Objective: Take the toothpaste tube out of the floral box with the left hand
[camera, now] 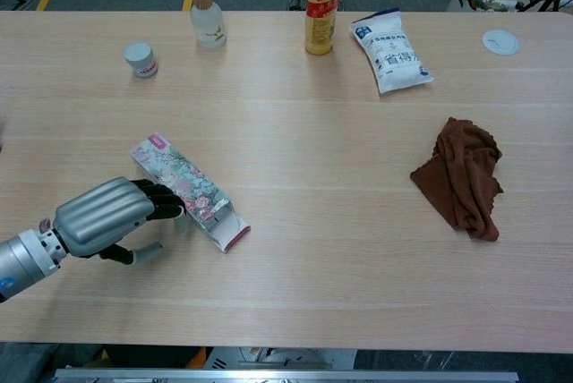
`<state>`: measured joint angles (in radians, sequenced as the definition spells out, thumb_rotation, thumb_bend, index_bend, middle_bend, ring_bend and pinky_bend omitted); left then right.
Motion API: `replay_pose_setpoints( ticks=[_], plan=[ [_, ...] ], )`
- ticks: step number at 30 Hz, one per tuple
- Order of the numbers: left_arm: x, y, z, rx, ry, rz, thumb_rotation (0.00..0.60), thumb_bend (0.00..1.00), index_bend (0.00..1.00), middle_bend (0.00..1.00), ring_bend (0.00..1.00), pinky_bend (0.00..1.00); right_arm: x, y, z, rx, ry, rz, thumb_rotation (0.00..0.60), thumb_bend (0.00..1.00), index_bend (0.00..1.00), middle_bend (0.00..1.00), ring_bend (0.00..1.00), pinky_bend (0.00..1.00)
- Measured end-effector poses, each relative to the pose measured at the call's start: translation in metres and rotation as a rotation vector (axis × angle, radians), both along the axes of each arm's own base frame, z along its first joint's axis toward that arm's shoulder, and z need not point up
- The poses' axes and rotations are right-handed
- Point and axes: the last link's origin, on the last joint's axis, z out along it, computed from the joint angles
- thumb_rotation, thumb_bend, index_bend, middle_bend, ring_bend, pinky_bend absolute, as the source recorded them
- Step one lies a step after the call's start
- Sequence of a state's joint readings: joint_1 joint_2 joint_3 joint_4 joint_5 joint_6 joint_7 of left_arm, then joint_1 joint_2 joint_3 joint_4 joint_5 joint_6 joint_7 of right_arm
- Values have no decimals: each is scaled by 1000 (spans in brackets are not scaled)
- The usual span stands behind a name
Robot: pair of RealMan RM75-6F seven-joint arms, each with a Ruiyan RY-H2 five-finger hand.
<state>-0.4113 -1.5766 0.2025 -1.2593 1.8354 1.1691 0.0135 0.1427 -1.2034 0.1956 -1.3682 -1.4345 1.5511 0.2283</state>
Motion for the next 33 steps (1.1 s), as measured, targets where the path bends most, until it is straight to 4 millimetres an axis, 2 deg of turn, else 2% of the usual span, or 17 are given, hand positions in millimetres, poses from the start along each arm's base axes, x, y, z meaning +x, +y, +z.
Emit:
replay_pose_setpoints(
  ticks=[12,22,27,33],
  plan=[
    [13,13,-17,-35,-18,-14,600,359,367,287,282,334,-5,4,3,-18,-17,-9,600,294,575,386,262,356],
    [29,33,-29,-17,-64,-37,600,359,346,259,281,334,-9,6,4,-28,-31,-19,600,294,575,386,262,356],
    [32,38,-27,1,-78,-39,600,359,345,257,282,335,-10,7,5,-29,-33,-21,600,294,575,386,262,356],
    [30,39,-10,58,-108,-33,600,359,342,249,281,336,-10,8,6,-39,-41,-18,600,294,574,386,262,356]
  ],
)
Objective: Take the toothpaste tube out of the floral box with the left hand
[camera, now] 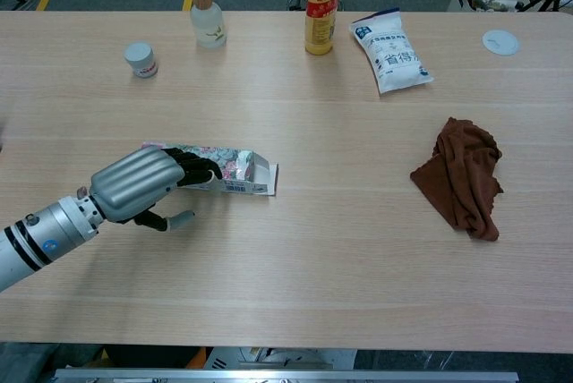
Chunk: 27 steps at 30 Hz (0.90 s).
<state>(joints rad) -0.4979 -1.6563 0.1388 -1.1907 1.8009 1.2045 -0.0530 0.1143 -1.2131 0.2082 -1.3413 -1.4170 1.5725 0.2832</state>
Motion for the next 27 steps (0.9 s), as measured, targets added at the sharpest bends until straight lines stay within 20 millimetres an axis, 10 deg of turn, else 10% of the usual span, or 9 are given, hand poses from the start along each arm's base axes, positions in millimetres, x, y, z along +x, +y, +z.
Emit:
replay_pose_setpoints(
  ticks=[8,27],
  plan=[
    [2,12,31,115,-41,26,600,359,194,118,188,327,4,0,0,-5,-4,11,600,294,575,386,262,356],
    [-4,44,16,23,173,185,600,293,20,0,5,151,-2,0,-2,3,-16,-6,600,294,574,386,262,356]
  ],
)
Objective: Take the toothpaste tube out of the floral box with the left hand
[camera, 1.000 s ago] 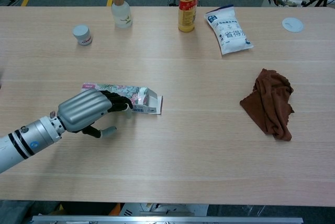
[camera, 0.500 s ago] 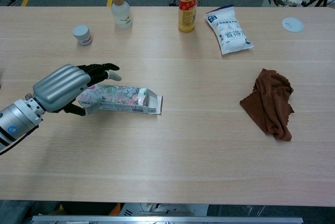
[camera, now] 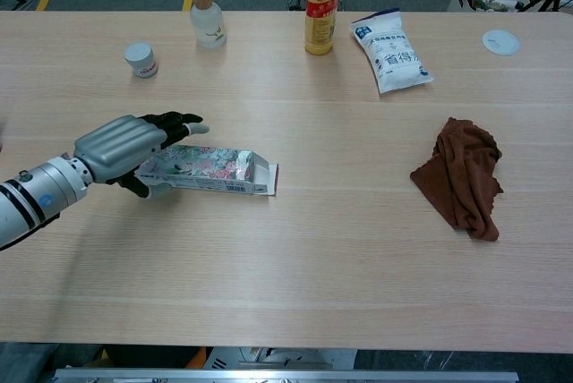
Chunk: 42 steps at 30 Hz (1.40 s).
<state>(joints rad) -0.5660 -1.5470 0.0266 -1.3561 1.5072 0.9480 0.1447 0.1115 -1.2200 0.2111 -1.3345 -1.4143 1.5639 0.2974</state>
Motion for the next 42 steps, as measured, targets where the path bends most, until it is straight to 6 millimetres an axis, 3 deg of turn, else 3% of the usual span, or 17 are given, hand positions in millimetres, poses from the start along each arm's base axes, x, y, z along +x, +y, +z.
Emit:
replay_pose_setpoints(
  ticks=[24,34,42],
  plan=[
    [-4,21,-16,-23,46,42,600,293,49,6,29,166,-6,1,-5,18,-13,-16,600,294,575,386,262,356],
    [-9,26,-19,-24,38,65,600,293,146,116,126,256,-8,1,-7,22,-20,-22,600,294,575,386,262,356],
    [-9,26,-19,-14,17,62,600,293,303,284,259,357,-9,1,-9,27,-23,-26,600,294,574,386,262,356]
  ],
)
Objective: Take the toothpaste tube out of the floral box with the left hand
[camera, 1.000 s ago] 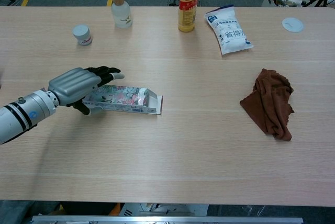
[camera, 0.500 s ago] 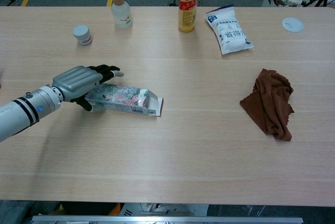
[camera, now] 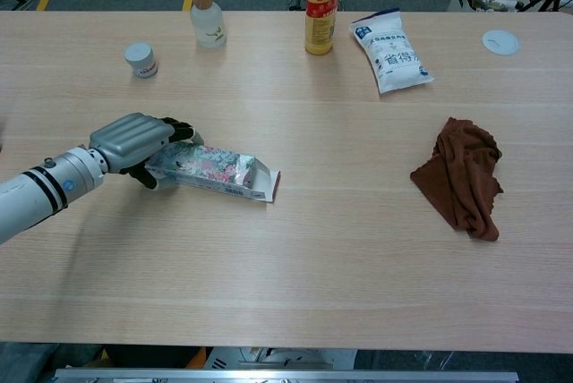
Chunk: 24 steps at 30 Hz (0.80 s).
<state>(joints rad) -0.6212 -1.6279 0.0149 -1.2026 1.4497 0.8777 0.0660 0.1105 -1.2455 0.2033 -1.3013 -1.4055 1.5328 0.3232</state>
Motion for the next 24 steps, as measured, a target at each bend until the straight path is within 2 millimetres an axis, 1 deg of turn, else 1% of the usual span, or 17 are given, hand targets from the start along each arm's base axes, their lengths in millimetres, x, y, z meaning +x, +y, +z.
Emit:
replay_pose_setpoints(
  ticks=[6,13,18,24],
  plan=[
    [0,-1,0,7,-20,-7,600,293,369,355,321,424,-1,0,-1,1,-3,-2,600,294,575,386,262,356],
    [1,0,3,26,-53,-17,600,293,426,415,366,466,-3,1,-1,-2,-8,-6,600,294,575,386,262,356],
    [2,1,14,55,-53,-41,600,293,443,434,378,474,-2,1,-1,-2,-8,-3,600,294,575,386,262,356],
    [5,2,35,108,-5,-87,600,293,454,447,386,477,0,0,-2,-3,-7,3,600,294,575,386,262,356]
  ],
)
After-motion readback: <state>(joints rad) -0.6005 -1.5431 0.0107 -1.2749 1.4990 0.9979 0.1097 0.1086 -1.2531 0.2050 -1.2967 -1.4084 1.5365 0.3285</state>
